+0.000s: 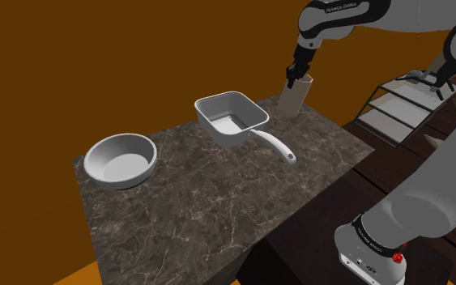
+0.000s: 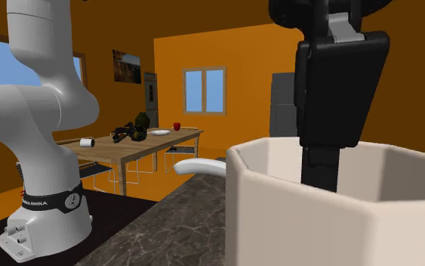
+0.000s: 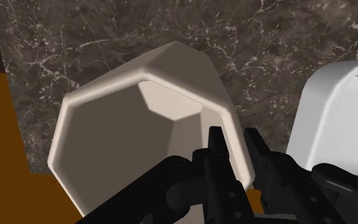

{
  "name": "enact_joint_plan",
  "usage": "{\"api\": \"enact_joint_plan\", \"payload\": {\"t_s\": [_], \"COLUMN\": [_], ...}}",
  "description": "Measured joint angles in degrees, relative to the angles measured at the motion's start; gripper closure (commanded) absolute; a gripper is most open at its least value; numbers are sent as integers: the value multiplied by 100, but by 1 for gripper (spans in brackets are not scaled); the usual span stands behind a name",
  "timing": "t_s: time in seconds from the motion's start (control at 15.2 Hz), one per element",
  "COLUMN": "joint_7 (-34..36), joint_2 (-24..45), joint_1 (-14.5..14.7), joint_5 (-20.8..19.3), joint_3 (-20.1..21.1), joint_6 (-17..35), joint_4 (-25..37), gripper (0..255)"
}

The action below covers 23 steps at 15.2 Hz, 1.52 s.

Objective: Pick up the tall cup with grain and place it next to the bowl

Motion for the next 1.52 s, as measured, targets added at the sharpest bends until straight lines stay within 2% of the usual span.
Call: {"api": "enact_joint_plan", "payload": {"t_s": [1.52], "joint_7": [60], "joint_2": [-91], "joint_1": [-13], "joint_5": [-45], "joint_3": [-17], "joint_6": [-1772], "joint_4": [1686], "gripper": [255]}}
